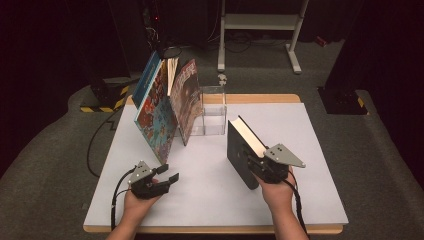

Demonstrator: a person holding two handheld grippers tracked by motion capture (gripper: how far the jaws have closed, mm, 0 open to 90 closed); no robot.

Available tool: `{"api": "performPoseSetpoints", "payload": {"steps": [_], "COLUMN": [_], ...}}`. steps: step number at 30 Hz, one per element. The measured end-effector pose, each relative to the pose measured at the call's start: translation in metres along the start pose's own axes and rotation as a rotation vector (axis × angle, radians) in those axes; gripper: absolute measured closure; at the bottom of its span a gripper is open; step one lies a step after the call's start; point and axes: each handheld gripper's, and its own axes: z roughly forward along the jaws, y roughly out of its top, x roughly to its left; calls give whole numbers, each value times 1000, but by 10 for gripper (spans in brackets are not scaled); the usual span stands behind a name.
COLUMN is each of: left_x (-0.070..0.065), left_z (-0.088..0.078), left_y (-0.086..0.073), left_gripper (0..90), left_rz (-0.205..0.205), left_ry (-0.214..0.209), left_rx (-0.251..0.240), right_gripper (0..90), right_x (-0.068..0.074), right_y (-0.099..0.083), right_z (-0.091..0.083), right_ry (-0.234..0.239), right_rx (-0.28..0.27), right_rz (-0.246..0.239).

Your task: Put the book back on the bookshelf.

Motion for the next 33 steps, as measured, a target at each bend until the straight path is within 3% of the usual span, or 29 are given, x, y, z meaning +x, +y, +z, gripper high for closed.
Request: {"api": "performPoseSetpoints", "payload": {"steps": [8,22,33], "left_x": [3,1,1], "left_z": [-1,-3,-6], "left_y": [0,4,6], "left_gripper": [395,394,394], "left_rz": [-8,-26,-6], "left_ry": [-2,-9,-8], "left_rx": [2,-18,-17], "right_gripper": [535,535,535], "right_x": [8,24,32], "right_y": [16,42,59], "right_z": [12,55,88], "right_ry": [-13,-25,-47], "right_rx": [32,-1,-13], "right_rz": [-6,23,21]}}
